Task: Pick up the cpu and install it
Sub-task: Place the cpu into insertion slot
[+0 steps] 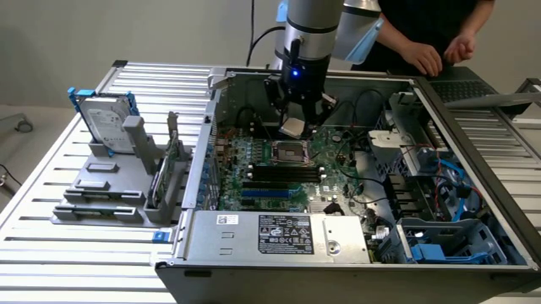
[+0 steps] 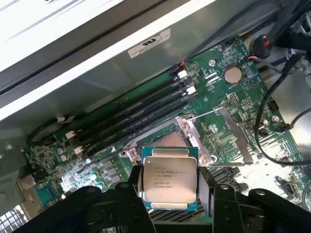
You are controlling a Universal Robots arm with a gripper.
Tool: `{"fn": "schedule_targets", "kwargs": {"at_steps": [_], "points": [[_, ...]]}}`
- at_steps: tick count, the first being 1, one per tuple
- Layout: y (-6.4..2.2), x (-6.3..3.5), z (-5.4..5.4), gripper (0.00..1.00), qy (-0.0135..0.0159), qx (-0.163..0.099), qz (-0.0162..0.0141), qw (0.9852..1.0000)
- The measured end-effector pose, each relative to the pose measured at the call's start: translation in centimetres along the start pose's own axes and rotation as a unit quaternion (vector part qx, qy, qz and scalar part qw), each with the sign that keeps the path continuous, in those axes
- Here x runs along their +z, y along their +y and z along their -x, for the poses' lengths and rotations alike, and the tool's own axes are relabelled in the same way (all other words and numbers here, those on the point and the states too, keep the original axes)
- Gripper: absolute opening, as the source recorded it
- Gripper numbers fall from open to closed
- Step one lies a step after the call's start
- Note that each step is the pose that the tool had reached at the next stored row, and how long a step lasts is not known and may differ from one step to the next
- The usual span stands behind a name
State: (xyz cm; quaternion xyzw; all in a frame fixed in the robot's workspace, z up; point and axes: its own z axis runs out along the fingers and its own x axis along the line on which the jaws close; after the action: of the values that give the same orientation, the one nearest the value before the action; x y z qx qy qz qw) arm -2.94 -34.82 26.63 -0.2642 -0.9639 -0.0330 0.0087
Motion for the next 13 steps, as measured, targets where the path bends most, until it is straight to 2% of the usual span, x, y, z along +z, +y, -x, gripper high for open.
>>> {"fn": "schedule_targets", "kwargs": {"at_steps": [6,9,13], "points": [[0.0,0.0,0.0,0.55,-0.0026,0.044,0.0015,0.999],[0.0,0.0,0.0,0.55,-0.0039,0.066,0.0023,0.9978],[-0.01,0.01,0.0,0.55,-0.0058,0.097,0.0033,0.9952]]}}
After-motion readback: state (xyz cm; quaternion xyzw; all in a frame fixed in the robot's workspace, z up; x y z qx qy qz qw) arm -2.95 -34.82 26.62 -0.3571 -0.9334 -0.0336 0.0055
